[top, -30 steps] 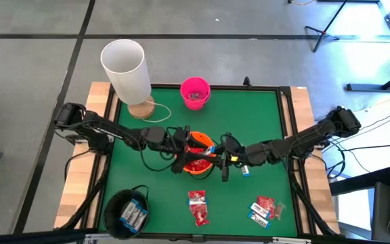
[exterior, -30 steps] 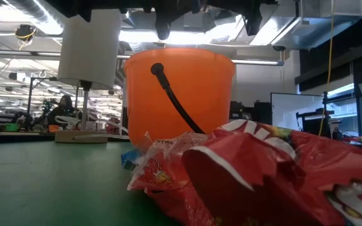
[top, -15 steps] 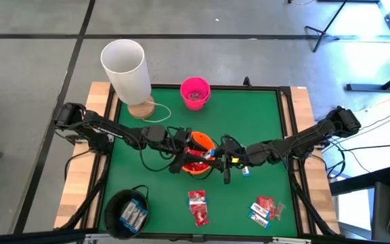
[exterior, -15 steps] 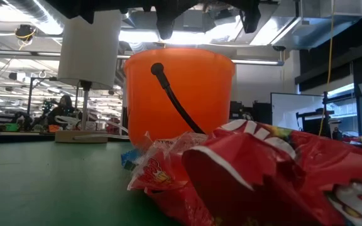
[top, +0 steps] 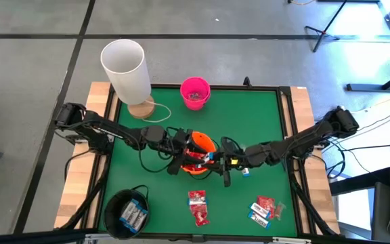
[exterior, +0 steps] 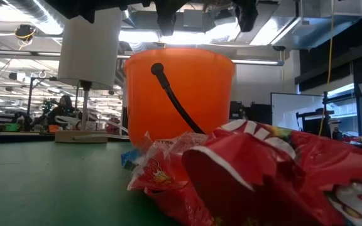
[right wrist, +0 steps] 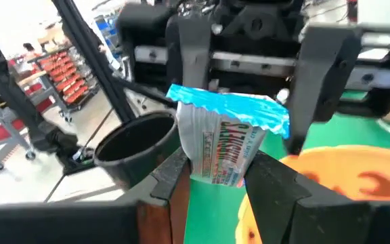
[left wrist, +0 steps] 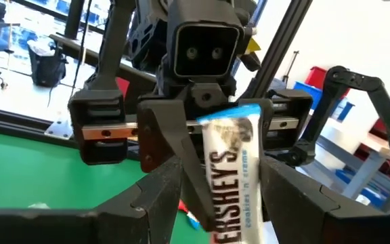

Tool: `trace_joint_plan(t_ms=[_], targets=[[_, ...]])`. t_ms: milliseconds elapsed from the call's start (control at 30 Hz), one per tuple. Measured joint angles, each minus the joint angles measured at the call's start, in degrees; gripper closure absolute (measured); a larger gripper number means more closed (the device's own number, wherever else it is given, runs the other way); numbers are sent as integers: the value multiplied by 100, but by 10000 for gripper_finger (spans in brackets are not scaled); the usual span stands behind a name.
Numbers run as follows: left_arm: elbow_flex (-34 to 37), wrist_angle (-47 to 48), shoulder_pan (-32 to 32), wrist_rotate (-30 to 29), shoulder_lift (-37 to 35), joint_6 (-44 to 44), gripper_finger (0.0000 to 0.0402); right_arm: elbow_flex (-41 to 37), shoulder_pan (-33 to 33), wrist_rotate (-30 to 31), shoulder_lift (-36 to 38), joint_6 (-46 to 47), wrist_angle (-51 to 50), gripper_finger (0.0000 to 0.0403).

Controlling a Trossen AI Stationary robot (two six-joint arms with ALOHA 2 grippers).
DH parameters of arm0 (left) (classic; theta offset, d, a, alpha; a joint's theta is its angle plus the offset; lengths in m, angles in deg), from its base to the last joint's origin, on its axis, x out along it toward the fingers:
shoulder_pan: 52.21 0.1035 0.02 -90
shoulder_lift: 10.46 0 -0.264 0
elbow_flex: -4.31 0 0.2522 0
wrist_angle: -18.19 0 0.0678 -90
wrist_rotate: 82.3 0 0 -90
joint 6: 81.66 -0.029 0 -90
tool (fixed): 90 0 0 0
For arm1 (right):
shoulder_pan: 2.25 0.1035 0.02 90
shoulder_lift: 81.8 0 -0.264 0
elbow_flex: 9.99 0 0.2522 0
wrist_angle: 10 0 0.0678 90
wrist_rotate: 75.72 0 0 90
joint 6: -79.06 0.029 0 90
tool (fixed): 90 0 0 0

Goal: Sort candy
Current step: Put the white chocolate into the black bucket

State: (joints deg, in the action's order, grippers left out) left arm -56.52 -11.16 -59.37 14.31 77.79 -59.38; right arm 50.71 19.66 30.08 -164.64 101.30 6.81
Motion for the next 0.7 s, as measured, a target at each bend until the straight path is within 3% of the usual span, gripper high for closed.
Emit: trace_joint_plan(t_ms=[700], targets=[[-2, 28, -259, 237, -7, -2, 214, 0, 261, 261, -146, 194, 60, 276]])
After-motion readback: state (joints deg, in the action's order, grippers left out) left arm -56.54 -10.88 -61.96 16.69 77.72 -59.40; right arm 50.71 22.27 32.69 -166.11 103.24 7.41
